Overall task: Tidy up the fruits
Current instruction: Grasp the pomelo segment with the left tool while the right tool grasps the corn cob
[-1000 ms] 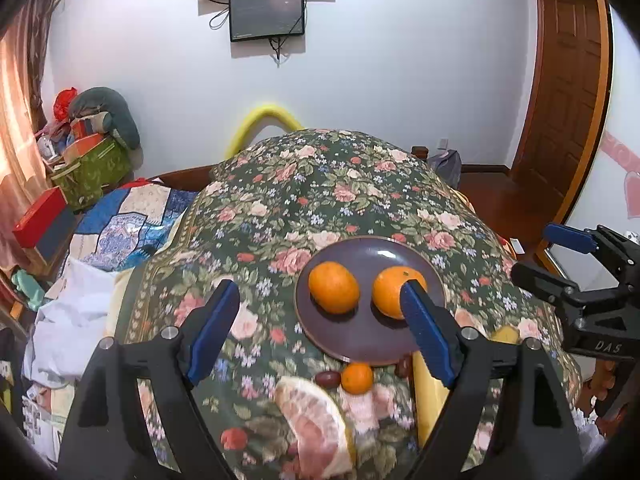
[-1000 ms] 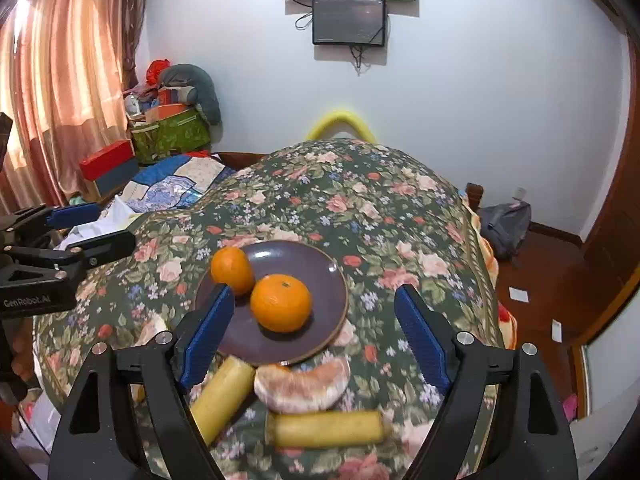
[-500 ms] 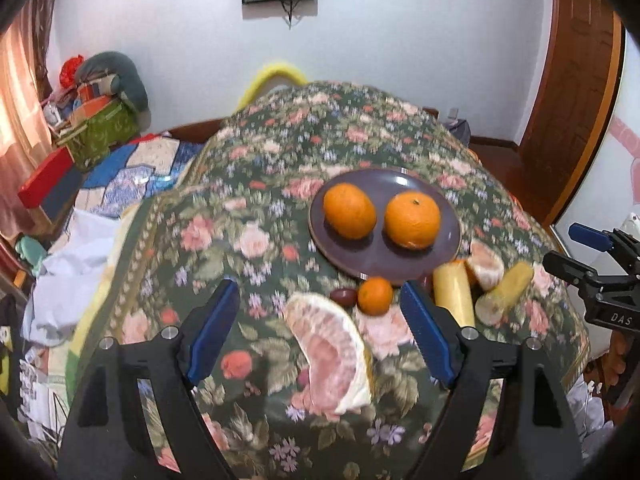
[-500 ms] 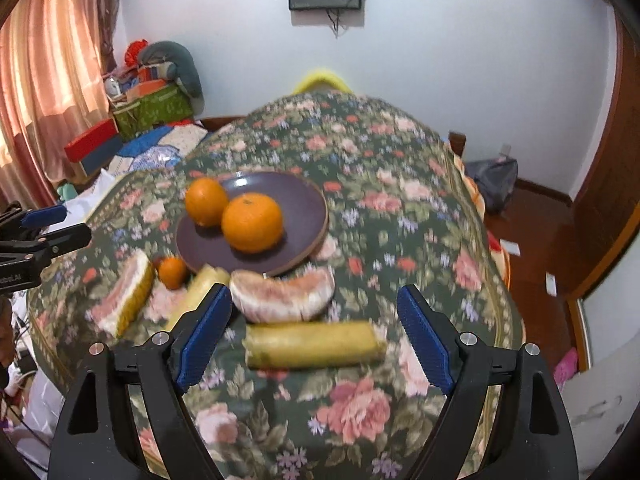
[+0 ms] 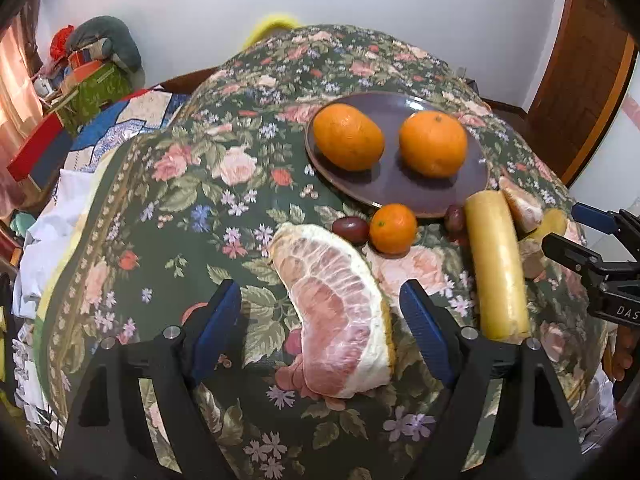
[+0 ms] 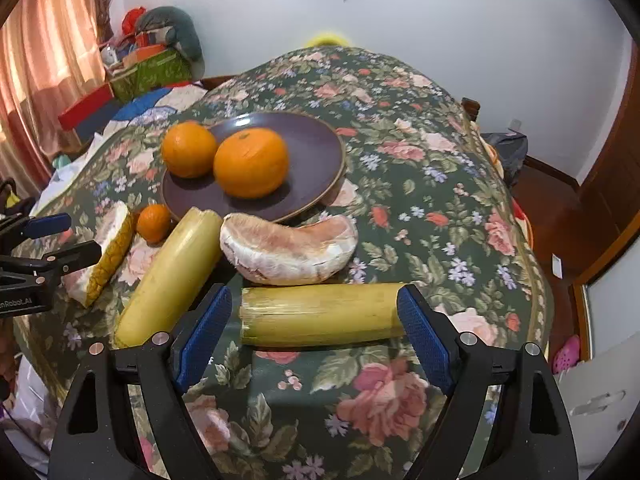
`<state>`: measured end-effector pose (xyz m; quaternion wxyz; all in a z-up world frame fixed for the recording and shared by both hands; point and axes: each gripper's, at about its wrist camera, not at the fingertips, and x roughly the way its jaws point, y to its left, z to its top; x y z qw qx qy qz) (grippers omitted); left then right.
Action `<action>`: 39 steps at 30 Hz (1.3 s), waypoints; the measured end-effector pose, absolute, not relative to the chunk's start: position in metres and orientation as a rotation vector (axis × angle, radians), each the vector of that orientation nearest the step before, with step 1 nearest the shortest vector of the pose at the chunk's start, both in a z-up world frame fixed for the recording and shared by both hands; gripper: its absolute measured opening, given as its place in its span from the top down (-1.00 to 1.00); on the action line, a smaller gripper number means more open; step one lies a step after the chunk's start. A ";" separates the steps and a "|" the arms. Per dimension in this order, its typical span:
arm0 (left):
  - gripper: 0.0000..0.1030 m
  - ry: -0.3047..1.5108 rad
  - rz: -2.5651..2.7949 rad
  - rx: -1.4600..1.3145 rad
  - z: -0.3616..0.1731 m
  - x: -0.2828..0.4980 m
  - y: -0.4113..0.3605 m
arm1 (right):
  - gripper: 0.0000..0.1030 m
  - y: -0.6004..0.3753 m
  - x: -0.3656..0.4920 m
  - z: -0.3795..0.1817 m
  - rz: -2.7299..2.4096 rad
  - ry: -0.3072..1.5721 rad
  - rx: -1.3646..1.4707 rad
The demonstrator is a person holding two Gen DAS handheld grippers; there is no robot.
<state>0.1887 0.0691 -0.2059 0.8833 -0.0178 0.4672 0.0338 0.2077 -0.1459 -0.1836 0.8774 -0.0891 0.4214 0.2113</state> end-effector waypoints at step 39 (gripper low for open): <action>-0.05 0.984 0.047 -0.049 -0.226 0.207 0.074 | -0.68 -0.205 0.218 -0.185 0.365 0.901 -0.088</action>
